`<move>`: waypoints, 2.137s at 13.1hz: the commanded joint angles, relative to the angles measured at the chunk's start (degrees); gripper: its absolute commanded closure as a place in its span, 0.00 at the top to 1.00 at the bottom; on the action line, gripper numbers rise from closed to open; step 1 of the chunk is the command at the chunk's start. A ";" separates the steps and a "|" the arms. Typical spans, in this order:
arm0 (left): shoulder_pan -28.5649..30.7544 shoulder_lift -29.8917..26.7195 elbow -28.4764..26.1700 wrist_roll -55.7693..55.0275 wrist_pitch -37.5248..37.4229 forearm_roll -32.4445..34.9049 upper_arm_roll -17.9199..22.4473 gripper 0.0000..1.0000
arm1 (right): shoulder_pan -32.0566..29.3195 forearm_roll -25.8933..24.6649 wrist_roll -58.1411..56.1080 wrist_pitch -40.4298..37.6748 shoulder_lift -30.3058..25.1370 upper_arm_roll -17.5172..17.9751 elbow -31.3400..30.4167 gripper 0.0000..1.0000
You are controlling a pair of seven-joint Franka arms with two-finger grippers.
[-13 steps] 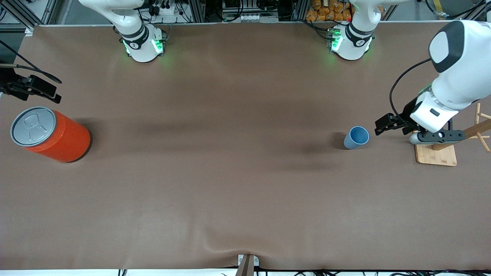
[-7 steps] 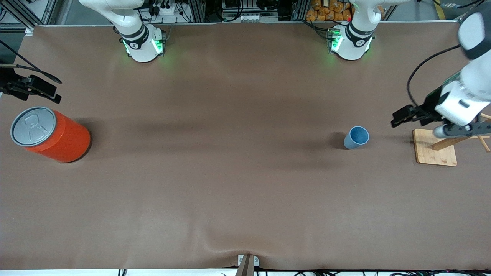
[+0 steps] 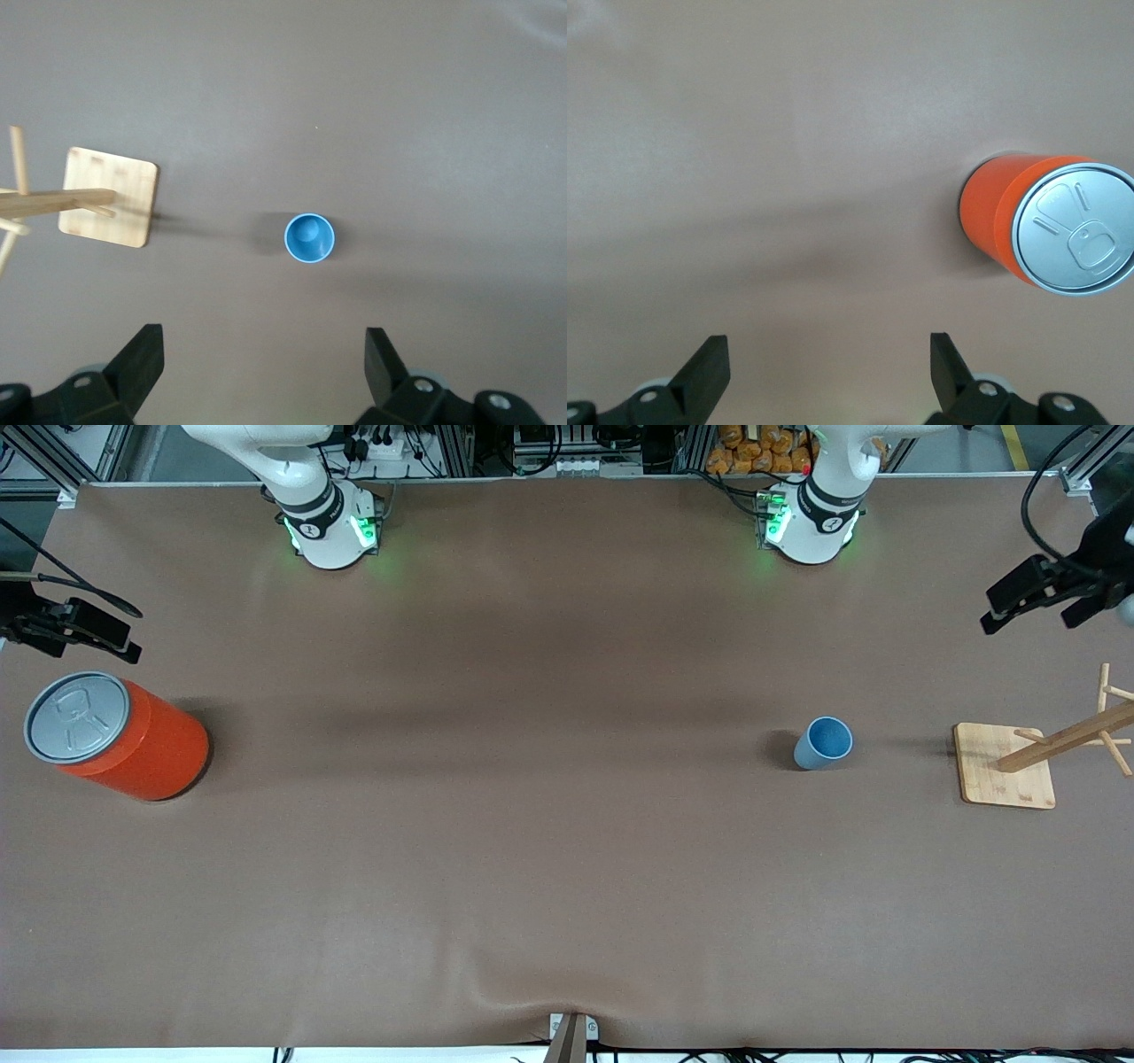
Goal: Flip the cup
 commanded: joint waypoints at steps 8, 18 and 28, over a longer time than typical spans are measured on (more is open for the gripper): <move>-1.70 3.12 1.23 5.16 -0.55 2.23 3.28 1.00 | -0.77 0.92 -0.07 -0.77 0.01 0.70 0.61 1.00; -1.88 3.65 1.14 4.63 -0.64 1.70 3.55 1.00 | -0.69 0.74 -0.07 -0.59 0.09 0.70 0.61 1.00; -1.88 3.74 0.97 4.90 -0.73 1.17 3.64 1.00 | -0.69 0.83 -0.07 -0.50 0.18 0.78 0.61 1.00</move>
